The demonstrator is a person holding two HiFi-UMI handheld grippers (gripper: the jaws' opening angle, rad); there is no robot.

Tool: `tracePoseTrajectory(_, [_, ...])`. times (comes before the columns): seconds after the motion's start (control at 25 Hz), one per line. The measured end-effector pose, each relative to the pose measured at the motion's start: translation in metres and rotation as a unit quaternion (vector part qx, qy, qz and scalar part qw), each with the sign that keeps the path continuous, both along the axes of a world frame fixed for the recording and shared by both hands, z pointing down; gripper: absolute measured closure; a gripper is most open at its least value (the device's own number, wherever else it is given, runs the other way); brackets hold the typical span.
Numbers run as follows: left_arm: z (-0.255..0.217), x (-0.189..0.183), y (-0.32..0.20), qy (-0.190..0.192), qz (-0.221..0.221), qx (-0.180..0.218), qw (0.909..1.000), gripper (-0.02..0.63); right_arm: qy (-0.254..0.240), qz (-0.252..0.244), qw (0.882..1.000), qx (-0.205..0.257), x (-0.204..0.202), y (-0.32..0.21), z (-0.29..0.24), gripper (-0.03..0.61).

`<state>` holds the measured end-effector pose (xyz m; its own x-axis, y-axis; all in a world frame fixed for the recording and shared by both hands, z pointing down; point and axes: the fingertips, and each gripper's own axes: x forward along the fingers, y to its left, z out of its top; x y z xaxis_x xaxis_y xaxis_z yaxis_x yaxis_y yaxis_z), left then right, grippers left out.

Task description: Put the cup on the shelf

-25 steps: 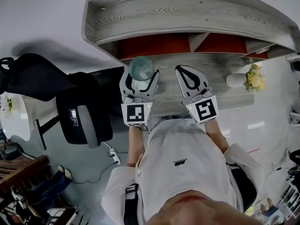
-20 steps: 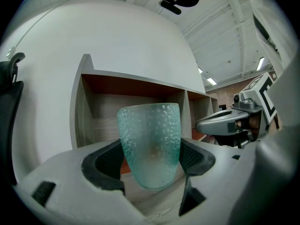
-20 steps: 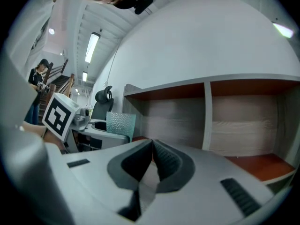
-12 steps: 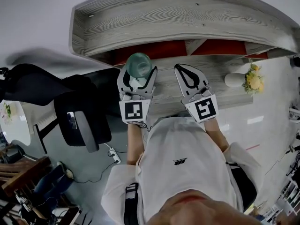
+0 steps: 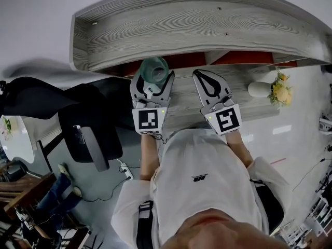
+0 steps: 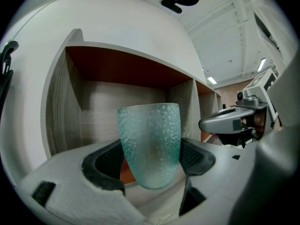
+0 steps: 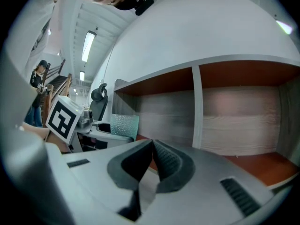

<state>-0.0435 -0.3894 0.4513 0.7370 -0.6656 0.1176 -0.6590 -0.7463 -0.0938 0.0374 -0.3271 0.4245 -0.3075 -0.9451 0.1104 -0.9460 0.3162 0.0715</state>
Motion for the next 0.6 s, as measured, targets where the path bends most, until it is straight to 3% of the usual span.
tracePoseTrajectory(0.6, [0.012,0.017,-0.017,-0.007,0.005,-0.018,0.9998,0.241,-0.005,0.005,1.000,-0.004,0.008,-0.012,0.004,0.551])
